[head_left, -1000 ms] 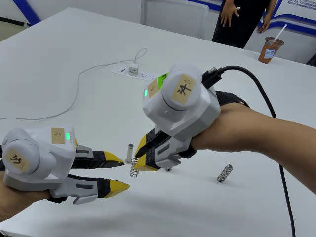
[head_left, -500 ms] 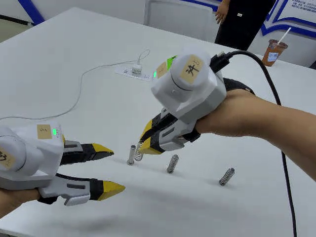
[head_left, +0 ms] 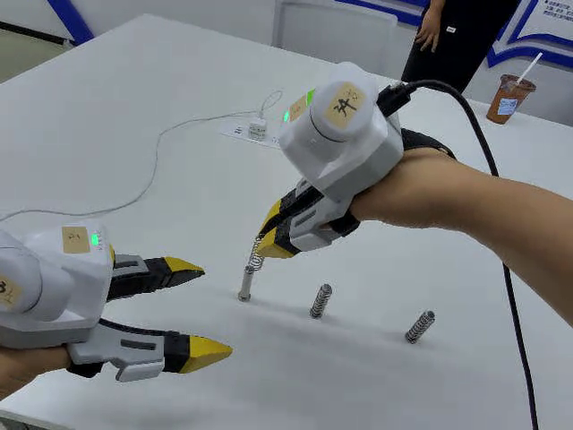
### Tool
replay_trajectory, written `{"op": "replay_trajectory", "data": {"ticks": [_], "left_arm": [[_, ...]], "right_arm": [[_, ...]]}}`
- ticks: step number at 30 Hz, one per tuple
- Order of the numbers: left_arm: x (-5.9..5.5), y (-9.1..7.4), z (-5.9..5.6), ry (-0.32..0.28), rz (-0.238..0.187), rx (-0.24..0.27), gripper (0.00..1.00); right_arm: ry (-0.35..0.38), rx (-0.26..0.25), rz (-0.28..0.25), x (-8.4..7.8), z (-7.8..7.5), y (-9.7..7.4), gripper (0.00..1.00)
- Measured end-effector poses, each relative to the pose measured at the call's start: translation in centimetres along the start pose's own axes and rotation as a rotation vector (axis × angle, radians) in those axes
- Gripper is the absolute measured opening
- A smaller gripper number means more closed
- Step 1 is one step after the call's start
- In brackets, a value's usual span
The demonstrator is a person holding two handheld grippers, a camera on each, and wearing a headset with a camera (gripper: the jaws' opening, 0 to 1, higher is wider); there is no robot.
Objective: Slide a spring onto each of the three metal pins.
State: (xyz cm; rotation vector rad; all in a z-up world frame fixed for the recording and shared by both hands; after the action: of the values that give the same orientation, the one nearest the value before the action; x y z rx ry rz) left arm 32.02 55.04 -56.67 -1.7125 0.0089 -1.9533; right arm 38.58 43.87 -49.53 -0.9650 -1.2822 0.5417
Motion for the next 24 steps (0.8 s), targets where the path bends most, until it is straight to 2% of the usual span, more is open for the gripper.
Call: {"op": "replay_trajectory", "data": {"ticks": [11, 24], "left_arm": [[-0.4, -0.2, 0.0, -0.018, 0.005, 0.011, 0.65], [-0.7, -0.2, 0.2, -0.026, 0.010, 0.011, 0.65]], "right_arm": [[0.021, 0.003, 0.017, -0.4, -1.5, 1.7, 0.11], [0.035, 0.011, 0.036, -0.7, -2.1, 2.6, 0.11]]}}
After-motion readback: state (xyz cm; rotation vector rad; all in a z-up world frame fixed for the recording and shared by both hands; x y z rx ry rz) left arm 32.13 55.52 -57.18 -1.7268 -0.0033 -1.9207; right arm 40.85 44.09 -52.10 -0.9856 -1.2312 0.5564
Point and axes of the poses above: the centre of the closed fingertips' face, and the gripper's own axes: y roughly forward along the fingers, z roughly to its left, x roughly out of its top, the point moved 7 cm from there along -y, roughly backward along the fingers, and after that the axes turned 13 degrees about y, right-handed, at the moved point
